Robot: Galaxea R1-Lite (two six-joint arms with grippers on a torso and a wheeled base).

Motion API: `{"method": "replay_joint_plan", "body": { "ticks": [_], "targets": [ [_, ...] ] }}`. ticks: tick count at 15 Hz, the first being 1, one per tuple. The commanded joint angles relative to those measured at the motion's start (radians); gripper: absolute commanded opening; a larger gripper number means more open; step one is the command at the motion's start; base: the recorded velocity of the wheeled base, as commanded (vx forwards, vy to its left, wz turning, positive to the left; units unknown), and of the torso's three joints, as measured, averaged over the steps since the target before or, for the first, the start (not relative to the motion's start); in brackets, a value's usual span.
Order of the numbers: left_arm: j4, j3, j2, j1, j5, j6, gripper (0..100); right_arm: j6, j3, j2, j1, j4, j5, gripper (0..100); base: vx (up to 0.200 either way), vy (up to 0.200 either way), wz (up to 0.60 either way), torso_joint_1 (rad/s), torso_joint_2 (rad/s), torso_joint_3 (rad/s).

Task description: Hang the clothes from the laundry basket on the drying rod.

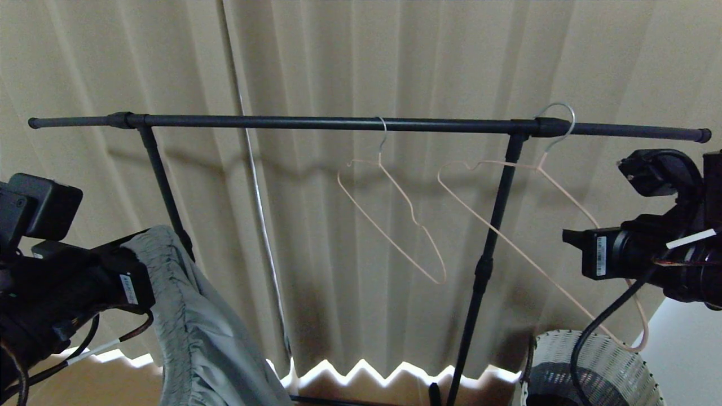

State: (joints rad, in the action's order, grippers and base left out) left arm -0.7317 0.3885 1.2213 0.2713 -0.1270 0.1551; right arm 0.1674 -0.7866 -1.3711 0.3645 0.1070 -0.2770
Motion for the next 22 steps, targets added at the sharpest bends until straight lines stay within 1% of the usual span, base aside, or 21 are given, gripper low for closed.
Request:
{"method": "replay_joint_plan", "body": {
  "ticks": [1, 3, 13, 22],
  "targets": [
    [0.000, 0.000, 0.003, 0.000, 0.000, 0.006, 0, 0.000, 0.040, 0.041, 0.001, 0.002, -0.001, 0, -0.200, 0.000, 0.00, -0.002, 0.00, 0.002],
    [0.000, -0.002, 0.000, 0.000, -0.002, 0.026, 0, 0.001, 0.053, 0.043, -0.001, 0.005, -0.001, 0, -0.200, 0.000, 0.00, 0.010, 0.00, 0.005],
    [0.000, -0.003, 0.001, -0.004, -0.002, 0.027, 0, 0.003, 0.075, 0.052, 0.001, 0.005, -0.001, 0, -0.200, 0.000, 0.00, -0.005, 0.00, 0.000],
    [0.000, -0.002, -0.003, -0.004, -0.002, 0.027, 0, 0.004, 0.082, 0.052, 0.001, 0.005, -0.001, 0, 0.000, 0.000, 0.00, 0.000, 0.00, 0.000]
  ]
}}
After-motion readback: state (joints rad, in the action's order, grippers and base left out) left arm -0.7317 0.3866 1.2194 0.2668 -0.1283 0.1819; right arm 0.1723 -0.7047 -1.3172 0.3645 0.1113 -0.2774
